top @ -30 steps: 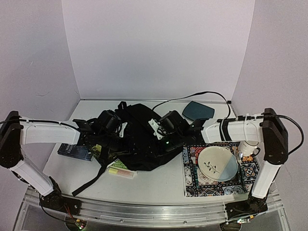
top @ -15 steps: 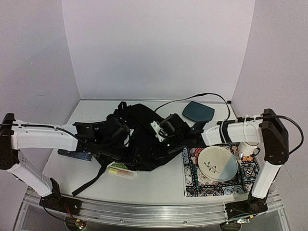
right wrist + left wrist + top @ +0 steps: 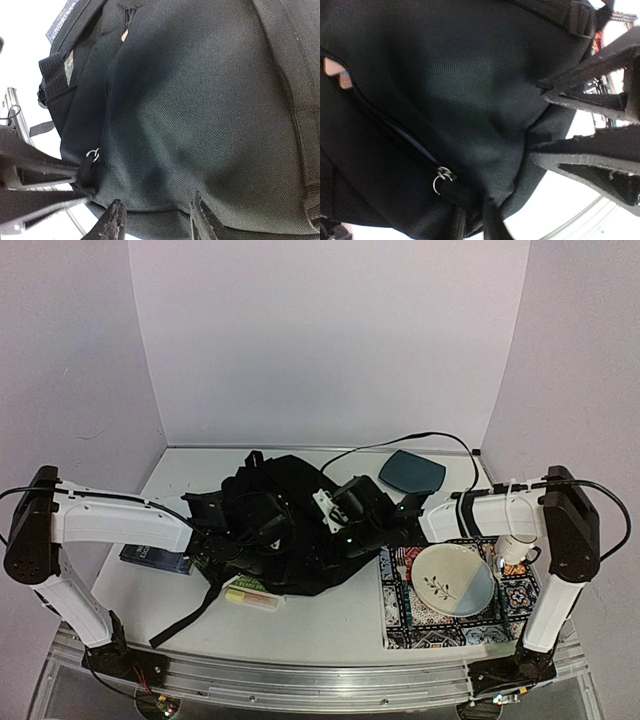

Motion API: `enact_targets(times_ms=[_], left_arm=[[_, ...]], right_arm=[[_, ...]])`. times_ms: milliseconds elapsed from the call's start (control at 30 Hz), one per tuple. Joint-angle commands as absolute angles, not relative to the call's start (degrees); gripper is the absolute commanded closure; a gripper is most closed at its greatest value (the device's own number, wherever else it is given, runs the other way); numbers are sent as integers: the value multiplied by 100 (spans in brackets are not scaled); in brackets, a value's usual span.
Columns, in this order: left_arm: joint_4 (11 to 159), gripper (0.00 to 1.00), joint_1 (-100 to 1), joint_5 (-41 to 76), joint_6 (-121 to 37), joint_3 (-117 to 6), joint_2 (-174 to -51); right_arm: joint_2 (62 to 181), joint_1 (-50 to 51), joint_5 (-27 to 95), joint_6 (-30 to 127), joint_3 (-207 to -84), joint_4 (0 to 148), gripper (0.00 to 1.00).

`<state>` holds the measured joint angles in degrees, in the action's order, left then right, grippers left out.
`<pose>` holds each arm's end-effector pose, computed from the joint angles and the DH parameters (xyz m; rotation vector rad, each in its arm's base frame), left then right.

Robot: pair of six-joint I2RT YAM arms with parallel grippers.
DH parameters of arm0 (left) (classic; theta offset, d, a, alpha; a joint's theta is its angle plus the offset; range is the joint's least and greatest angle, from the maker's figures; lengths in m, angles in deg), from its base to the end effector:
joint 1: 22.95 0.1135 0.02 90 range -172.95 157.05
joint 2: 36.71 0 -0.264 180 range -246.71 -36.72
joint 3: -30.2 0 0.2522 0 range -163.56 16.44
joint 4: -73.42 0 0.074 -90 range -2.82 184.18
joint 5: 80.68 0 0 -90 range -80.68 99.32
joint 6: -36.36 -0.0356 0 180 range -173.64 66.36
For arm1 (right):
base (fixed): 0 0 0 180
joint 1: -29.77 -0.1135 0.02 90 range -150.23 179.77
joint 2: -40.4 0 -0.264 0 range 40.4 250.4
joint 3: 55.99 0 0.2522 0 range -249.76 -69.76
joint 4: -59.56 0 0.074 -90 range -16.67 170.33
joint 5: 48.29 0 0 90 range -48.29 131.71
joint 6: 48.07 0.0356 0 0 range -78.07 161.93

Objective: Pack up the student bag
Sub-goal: Grab the pocket on the back of the student bag, then hold the pocket on the back of the student bag.

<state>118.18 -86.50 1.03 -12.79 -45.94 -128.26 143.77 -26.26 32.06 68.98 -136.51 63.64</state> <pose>0.1492 -0.2883 0.2156 0.4760 2.6340 -0.4444 0.2245 0.3440 0.2230 -0.6632 2.1090 1.0379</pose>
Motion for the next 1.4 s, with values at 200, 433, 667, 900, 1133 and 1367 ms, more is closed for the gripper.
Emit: enact_targets(times_ms=[200,433,667,900,1133,1367], left_arm=[[11984,100,-8575,-291,-1036,-4990,-12427],[11943,100,-8193,286,-946,-5020,-12171],[11734,100,-7925,840,-937,-5045,-12118],[11593,100,-7694,1192,-884,-5042,-12085],[11486,100,-7543,1396,-916,-5161,-12142],[11504,100,-7201,1315,-1042,-5156,-12152]], right_arm=[[14051,-2760,3054,6630,-13566,6107,55],[14174,-2829,2768,6371,-13557,5665,44],[14596,-2847,2876,6439,-13680,5149,39],[14929,-2879,2756,6419,-13716,4933,38],[14889,-2882,2852,6307,-13424,4937,72],[14478,-2880,2794,6137,-13211,5013,100]])
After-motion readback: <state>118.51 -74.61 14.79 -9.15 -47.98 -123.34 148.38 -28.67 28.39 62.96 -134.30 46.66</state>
